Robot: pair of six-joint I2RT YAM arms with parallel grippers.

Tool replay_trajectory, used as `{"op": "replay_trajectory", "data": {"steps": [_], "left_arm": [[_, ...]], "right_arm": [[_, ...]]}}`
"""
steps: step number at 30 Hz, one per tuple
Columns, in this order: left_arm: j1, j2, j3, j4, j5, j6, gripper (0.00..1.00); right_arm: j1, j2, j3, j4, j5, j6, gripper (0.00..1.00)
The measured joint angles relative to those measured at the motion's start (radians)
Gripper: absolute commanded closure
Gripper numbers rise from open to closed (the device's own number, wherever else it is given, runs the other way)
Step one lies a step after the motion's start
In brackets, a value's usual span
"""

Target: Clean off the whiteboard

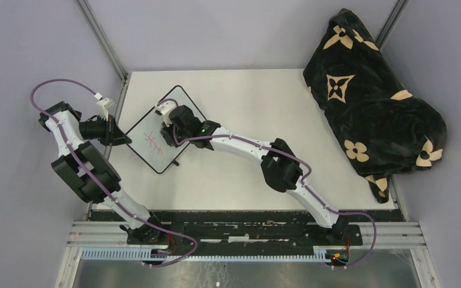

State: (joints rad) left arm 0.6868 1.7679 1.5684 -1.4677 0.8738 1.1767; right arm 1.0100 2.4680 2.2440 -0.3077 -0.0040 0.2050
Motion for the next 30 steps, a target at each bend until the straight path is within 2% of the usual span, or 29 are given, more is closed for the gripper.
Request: {"op": "replay_trajectory", "data": {"steps": [6, 22, 30], "left_arm": [[-0.005, -0.008, -0.005, 0.004, 0.000, 0.000, 0.97], [-0.022, -0.017, -0.005, 0.007, 0.000, 0.000, 0.97], [-0.024, -0.019, -0.005, 0.006, -0.006, 0.000, 0.97]], "right_arm": [[0.005, 0.002, 0.000, -0.004, 0.000, -0.003, 0.99], [-0.140, 0.002, -0.002, -0.019, 0.008, -0.043, 0.99], [-0.111, 0.002, -0.002, -0.019, 0.043, -0.042, 0.99]]}}
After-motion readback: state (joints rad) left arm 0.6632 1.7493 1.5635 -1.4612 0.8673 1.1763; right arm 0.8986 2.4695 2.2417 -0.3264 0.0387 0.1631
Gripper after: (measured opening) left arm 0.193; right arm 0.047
